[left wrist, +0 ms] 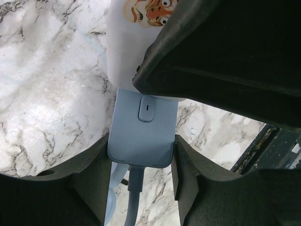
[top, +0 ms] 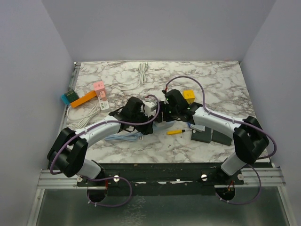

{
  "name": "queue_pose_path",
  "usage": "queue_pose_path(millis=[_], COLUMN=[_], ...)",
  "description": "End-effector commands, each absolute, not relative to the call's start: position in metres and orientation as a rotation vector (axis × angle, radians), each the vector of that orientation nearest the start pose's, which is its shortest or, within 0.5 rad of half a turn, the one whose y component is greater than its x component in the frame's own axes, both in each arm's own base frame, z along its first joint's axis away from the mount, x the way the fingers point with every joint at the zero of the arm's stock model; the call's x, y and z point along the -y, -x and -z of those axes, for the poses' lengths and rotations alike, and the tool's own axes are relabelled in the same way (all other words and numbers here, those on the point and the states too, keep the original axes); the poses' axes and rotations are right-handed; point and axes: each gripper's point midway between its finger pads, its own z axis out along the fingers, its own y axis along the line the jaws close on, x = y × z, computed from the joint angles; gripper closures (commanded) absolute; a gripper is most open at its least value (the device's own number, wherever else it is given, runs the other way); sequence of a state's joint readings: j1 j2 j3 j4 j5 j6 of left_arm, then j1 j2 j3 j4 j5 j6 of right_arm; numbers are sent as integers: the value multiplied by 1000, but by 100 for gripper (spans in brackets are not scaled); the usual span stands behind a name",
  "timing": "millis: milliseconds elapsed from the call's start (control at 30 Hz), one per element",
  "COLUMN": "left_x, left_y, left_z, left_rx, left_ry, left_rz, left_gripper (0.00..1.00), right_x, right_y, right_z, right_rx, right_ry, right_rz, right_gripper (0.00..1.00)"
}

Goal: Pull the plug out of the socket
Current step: Remove the plug from the socket.

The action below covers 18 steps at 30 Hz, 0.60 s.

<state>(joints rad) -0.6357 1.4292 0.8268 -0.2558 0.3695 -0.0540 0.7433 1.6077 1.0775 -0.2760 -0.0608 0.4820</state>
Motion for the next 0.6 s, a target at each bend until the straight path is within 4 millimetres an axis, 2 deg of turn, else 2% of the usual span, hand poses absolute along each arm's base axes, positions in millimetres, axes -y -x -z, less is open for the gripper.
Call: queue_pose_path(millis=[0,200,233,433,567], left_x=[262,261,262,262,261], left_y=[-241,-241,-240,-240,-240], left_z=[-89,-89,-87,-86,-85], left_rx=[-2316,-2319,-2325,-2334,-2338], left_ry=[-806,-795,-797,-795,-791], left_rz=[821,850,856,872,881], left_gripper=[100,100,100,100,100], right_x=[-290,-287,-289,-294,-287], right_y=[-274,-282,-282,-278,-273], right_z=[-91,-104,-108,-133,-141], right_rx=[-2510,-2445,-2425,-2280,-2214], right_ry=[250,222,227,257,283], right_rz=[-553,-544,-565,-694,-714], right_gripper=[100,99,93,44,25])
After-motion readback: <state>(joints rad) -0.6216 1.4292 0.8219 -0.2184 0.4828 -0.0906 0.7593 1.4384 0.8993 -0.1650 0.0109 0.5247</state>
